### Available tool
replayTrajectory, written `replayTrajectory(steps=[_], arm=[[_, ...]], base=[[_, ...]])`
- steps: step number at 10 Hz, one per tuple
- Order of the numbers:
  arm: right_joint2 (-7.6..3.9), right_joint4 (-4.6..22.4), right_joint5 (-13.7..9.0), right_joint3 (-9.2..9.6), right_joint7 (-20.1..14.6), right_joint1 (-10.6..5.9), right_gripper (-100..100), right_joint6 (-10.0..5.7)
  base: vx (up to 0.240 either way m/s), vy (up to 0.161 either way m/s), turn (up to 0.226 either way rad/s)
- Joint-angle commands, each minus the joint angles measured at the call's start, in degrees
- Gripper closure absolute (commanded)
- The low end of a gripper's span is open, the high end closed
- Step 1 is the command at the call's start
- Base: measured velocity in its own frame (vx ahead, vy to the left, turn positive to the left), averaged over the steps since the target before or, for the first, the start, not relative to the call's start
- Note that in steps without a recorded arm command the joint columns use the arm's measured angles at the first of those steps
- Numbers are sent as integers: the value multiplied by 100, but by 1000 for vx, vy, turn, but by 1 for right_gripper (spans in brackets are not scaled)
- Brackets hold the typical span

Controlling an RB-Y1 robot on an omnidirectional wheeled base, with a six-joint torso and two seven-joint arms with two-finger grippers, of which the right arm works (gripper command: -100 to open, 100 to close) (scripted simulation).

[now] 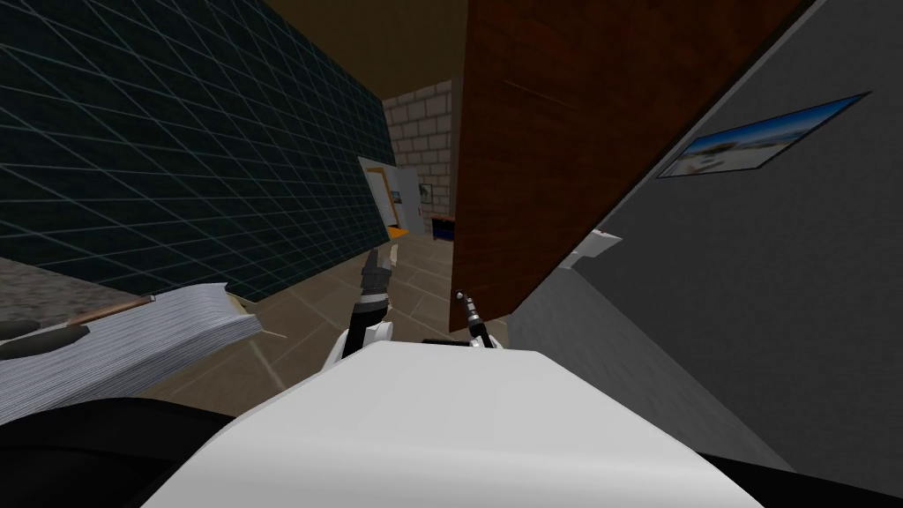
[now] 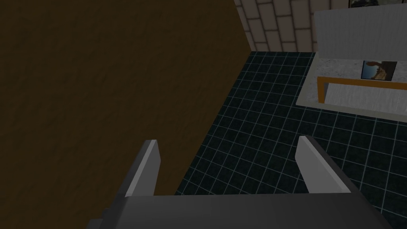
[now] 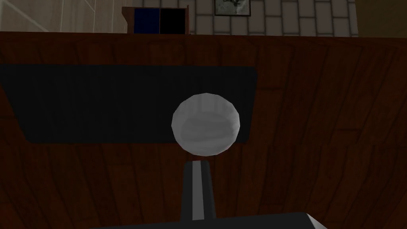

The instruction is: Push the door open

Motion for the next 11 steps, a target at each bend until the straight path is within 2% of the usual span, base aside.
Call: replayTrajectory(steps=[1, 3, 5, 6, 7, 8, 9, 11], arm=[[-58, -42, 30, 99, 13, 54, -100, 2], [7, -118, 74, 238, 44, 135, -100, 19], [197, -187, 114, 367, 73, 210, -100, 34], [197, -187, 114, 367, 73, 210, -100, 34], [361, -223, 134, 433, 88, 249, -100, 41], [283, -242, 128, 404, 89, 261, -100, 53], [133, -226, 125, 390, 96, 246, -100, 36], [38, -208, 120, 365, 96, 222, -100, 24]], base=[[-198, -66, -62], [-194, -109, -73], [-207, -110, -85], [-138, -46, -13], [-114, -39, -45], [-50, -18, -14], [77, 54, 34], [205, 93, 14]])
